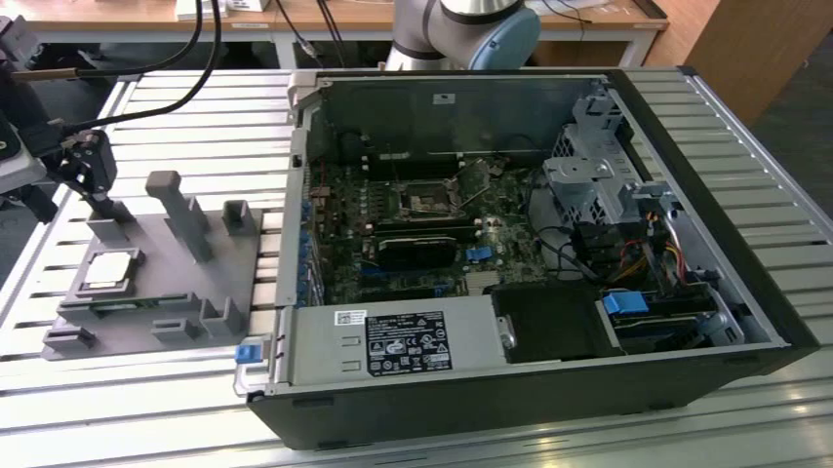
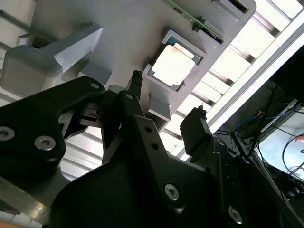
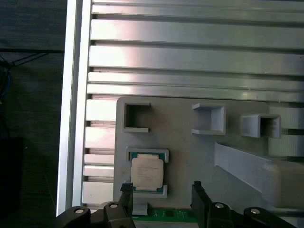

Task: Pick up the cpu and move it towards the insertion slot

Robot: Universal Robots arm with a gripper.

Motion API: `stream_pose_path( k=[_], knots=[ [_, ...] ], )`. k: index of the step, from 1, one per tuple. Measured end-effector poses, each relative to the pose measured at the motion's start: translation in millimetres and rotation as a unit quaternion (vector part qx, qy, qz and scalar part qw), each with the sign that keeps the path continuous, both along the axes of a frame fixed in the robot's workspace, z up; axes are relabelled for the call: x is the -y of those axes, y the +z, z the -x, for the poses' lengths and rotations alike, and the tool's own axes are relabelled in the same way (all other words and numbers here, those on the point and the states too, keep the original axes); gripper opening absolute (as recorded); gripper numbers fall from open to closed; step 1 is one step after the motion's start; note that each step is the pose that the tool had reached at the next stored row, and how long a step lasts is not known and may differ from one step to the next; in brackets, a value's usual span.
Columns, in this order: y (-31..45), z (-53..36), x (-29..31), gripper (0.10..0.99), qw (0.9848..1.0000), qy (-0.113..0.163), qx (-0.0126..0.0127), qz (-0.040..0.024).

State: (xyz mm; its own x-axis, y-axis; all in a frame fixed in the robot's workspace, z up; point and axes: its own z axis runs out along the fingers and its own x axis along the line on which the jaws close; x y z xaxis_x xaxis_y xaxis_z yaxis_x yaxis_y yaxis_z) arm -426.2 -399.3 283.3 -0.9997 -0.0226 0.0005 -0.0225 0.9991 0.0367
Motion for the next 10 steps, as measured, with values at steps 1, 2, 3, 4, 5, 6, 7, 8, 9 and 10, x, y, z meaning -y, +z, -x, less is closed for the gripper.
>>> stream_pose_path(
  k=[1,2,3,4,5,6,7,8,9,10],
  knots=[
    [-0.4,0.0,0.0,0.604,1.0,0.0,0.0,0.0],
    [-0.7,0.0,0.0,0.604,1.0,0.0,0.0,0.0],
    [-0.9,0.0,0.0,0.604,1.0,0.0,0.0,0.0],
    [-1.2,0.1,0.0,0.604,1.0,0.0,0.0,0.0],
    [-1.5,0.1,0.0,0.604,1.0,0.0,0.0,0.0],
    [-1.8,0.1,0.0,0.604,1.0,0.0,0.0,0.0],
    [-2.2,0.1,0.0,0.604,1.0,0.0,0.0,0.0],
    [-2.6,0.1,0.0,0.604,1.0,0.0,0.0001,0.0],
    [-3.0,0.2,0.0,0.604,1.0,0.0,0.0,0.0],
    [-3.3,0.2,0.0,0.604,1.0,0.0,0.0,0.0]
  ],
)
